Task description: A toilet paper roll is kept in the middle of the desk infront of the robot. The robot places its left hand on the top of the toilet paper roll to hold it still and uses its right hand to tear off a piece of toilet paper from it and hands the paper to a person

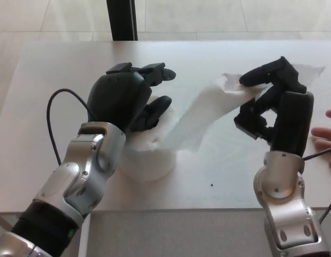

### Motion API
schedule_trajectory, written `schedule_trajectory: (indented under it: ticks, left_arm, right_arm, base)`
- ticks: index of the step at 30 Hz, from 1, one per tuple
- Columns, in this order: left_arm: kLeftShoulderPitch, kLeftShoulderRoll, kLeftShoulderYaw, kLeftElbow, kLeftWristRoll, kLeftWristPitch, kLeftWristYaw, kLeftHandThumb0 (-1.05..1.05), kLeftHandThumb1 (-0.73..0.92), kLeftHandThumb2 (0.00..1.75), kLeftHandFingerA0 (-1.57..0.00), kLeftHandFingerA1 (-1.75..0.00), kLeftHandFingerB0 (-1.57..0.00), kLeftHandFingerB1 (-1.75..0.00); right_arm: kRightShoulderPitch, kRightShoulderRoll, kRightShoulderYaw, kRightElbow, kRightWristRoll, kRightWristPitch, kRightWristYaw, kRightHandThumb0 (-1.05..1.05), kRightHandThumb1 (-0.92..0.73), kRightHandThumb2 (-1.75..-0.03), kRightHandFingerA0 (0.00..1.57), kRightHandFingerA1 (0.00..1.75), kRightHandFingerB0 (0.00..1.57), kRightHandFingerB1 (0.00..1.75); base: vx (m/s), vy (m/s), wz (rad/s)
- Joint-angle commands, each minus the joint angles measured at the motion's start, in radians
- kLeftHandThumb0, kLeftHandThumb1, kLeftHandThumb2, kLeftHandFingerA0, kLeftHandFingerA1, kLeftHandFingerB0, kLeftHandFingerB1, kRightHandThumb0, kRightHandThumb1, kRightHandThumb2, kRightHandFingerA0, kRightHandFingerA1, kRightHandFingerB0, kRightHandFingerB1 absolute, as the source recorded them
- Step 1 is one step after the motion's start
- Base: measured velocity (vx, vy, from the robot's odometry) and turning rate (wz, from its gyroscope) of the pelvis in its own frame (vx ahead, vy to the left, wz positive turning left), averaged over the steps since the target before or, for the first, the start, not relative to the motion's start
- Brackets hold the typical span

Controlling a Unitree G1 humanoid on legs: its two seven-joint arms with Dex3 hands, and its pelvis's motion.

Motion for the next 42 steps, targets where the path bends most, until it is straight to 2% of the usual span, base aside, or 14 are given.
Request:
schedule_trajectory:
  ticks: [1, 13, 17, 21, 25, 26, 28, 29, 34, 35, 38, 39, 40, 42]
  left_arm:
    - [0.053, 0.024, -0.023, 0.05, 0.05, 0.051, -0.016, -0.39, 0.65, 0.58, -0.37, -0.52, -0.5, -0.45]
    - [0.093, 0.036, -0.04, 0.021, 0.061, 0.057, -0.025, -0.39, 0.68, 0.59, -0.35, -0.48, -0.48, -0.43]
    - [0.099, 0.032, -0.041, 0.018, 0.056, 0.049, -0.018, -0.38, 0.67, 0.58, -0.36, -0.48, -0.5, -0.44]
    - [0.115, 0.031, -0.044, -0.004, 0.053, 0.044, -0.018, -0.39, 0.66, 0.59, -0.35, -0.48, -0.49, -0.44]
    - [0.128, 0.054, -0.035, -0.017, 0.059, 0.033, 0.001, -0.4, 0.67, 0.59, -0.36, -0.5, -0.49, -0.44]
    - [0.136, 0.063, -0.028, -0.021, 0.054, 0.03, 0.0, -0.4, 0.68, 0.59, -0.34, -0.51, -0.48, -0.44]
    - [0.144, 0.068, -0.024, -0.027, 0.051, 0.031, 0.002, -0.4, 0.68, 0.59, -0.35, -0.51, -0.48, -0.43]
    - [0.151, 0.069, -0.015, -0.026, 0.038, 0.017, 0.011, -0.39, 0.67, 0.59, -0.36, -0.51, -0.49, -0.44]
    - [0.151, 0.069, -0.004, -0.027, 0.021, -0.007, 0.022, -0.39, 0.67, 0.59, -0.36, -0.5, -0.49, -0.45]
    - [0.146, 0.069, -0.001, -0.026, 0.018, -0.014, 0.024, -0.39, 0.67, 0.59, -0.35, -0.5, -0.49, -0.45]
    - [0.138, 0.079, 0.003, -0.039, 0.024, -0.024, 0.026, -0.39, 0.67, 0.59, -0.37, -0.5, -0.49, -0.45]
    - [0.139, 0.086, 0.016, -0.054, 0.013, -0.036, 0.027, -0.38, 0.67, 0.59, -0.36, -0.52, -0.49, -0.45]
    - [0.138, 0.087, 0.02, -0.058, 0.009, -0.037, 0.023, -0.39, 0.68, 0.59, -0.34, -0.52, -0.48, -0.45]
    - [0.135, 0.091, 0.031, -0.063, 0.002, -0.044, 0.025, -0.4, 0.68, 0.59, -0.35, -0.52, -0.49, -0.45]
  right_arm:
    - [-0.049, 0.131, -0.066, -0.068, 0.188, 0.065, -0.01, -0.14, -0.44, -1.41, 1.01, 1.75, 0.82, 1.54]
    - [-0.196, 0.181, -0.273, -0.205, 0.549, 0.201, -0.014, -0.17, -0.39, -1.52, 1.07, 1.75, 0.78, 1.66]
    - [-0.247, 0.136, -0.308, -0.218, 0.577, 0.225, -0.014, -0.17, -0.5, -1.26, 1.0, 1.75, 0.78, 1.61]
    - [-0.264, -0.08, -0.3, -0.189, 0.466, 0.228, 0.149, -0.12, -0.35, -1.48, 1.05, 1.75, 0.79, 1.7]
    - [-0.229, -0.301, -0.284, -0.199, 0.356, 0.242, 0.27, -0.13, -0.41, -1.32, 0.97, 1.75, 0.81, 1.58]
    - [-0.199, -0.401, -0.27, -0.16, 0.276, 0.204, 0.303, -0.2, -0.44, -1.18, 1.24, 1.39, 1.03, 1.24]
    - [-0.181, -0.442, -0.266, -0.151, 0.28, 0.203, 0.322, -0.19, -0.45, -1.17, 1.25, 1.4, 1.02, 1.25]
    - [-0.145, -0.514, -0.257, -0.143, 0.243, 0.21, 0.355, -0.15, -0.48, -1.08, 0.92, 1.7, 0.82, 1.52]
    - [-0.059, -0.68, -0.23, -0.064, 0.206, 0.12, 0.429, -0.09, -0.47, -1.28, 0.96, 1.72, 0.79, 1.47]
    - [-0.039, -0.713, -0.225, -0.056, 0.203, 0.12, 0.45, -0.14, -0.47, -1.16, 1.18, 1.38, 0.97, 1.21]
    - [0.025, -0.816, -0.182, -0.02, 0.134, 0.078, 0.464, -0.09, -0.48, -1.16, 0.93, 1.64, 0.84, 1.39]
    - [0.064, -0.9, -0.126, 0.019, 0.039, 0.037, 0.456, -0.15, -0.47, -1.07, 1.17, 1.34, 0.95, 1.18]
    - [0.078, -0.927, -0.107, 0.028, 0.006, 0.035, 0.45, -0.15, -0.56, -0.86, 0.88, 1.62, 0.85, 1.09]
    - [0.121, -1.005, -0.039, 0.071, -0.08, 0.019, 0.425, -0.21, -0.66, -0.63, 0.87, 1.61, 0.82, 0.74]
  base:
    - [0.0, 0.0, 0.0]
    - [0.0, 0.0, 0.0]
    - [0.0, 0.0, 0.0]
    - [0.0, 0.0, 0.0]
    - [0.0, 0.0, 0.0]
    - [0.0, 0.0, 0.0]
    - [0.0, 0.0, 0.0]
    - [0.0, 0.0, 0.0]
    - [0.0, 0.0, 0.0]
    - [0.0, 0.0, 0.0]
    - [0.0, 0.0, 0.0]
    - [0.0, 0.0, 0.0]
    - [0.0, 0.0, 0.0]
    - [0.0, 0.0, 0.0]
